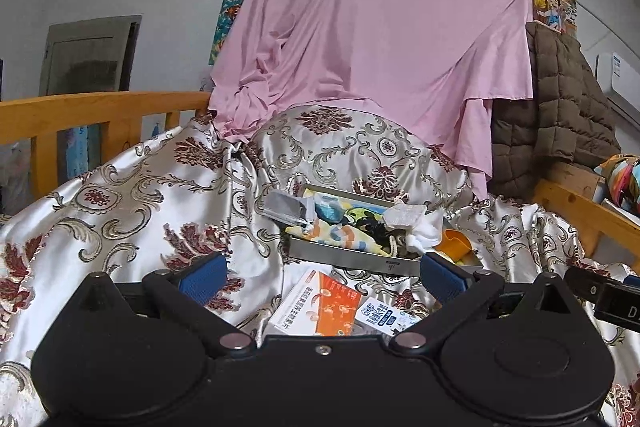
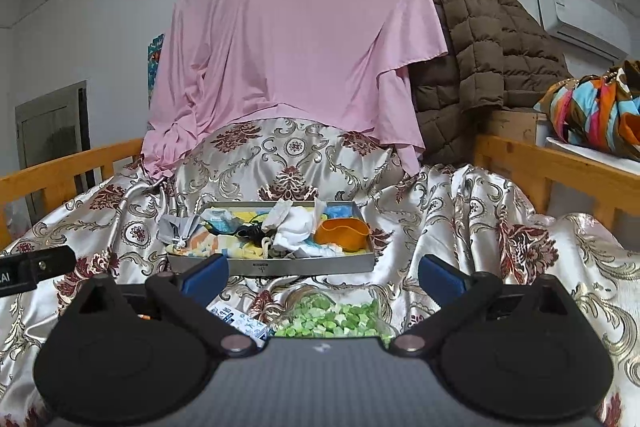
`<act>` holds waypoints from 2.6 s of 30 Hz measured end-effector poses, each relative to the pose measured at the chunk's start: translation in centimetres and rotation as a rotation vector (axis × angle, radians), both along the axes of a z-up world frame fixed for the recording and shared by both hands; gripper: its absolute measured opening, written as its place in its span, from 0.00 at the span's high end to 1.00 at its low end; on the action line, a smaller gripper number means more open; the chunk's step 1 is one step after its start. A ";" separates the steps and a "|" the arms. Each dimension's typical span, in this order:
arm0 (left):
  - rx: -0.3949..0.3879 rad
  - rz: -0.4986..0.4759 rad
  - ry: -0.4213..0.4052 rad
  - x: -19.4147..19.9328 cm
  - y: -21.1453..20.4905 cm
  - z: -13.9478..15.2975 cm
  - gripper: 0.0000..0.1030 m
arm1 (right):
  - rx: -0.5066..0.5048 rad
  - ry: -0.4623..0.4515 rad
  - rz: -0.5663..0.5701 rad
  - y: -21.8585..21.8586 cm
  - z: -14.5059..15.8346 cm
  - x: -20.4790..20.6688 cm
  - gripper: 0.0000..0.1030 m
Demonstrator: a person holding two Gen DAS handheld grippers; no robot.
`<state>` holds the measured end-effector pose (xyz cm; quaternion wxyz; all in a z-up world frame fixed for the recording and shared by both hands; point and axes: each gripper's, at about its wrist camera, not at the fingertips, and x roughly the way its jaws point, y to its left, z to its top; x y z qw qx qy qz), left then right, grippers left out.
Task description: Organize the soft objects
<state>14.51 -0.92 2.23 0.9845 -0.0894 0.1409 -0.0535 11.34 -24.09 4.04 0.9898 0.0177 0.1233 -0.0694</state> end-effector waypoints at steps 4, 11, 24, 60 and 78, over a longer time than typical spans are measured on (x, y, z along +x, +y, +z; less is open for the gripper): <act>0.006 0.009 -0.006 -0.8 0.2 -0.1 0.01 | 0.000 -0.005 -0.001 0.1 -0.1 -0.5 0.00; -0.002 0.019 0.002 -1.6 0.4 -0.1 0.01 | -0.007 -0.009 0.006 0.6 0.0 -1.4 0.00; 0.002 0.029 0.010 -3.3 0.7 -0.5 0.01 | -0.010 0.000 0.011 1.2 -0.3 -3.2 0.00; 0.067 0.060 0.108 -6.6 0.3 -3.3 0.01 | 0.023 0.105 -0.012 2.3 -2.5 -6.3 0.00; 0.075 0.074 0.110 -6.4 0.2 -3.7 0.01 | 0.008 0.158 -0.022 2.7 -3.5 -5.6 0.00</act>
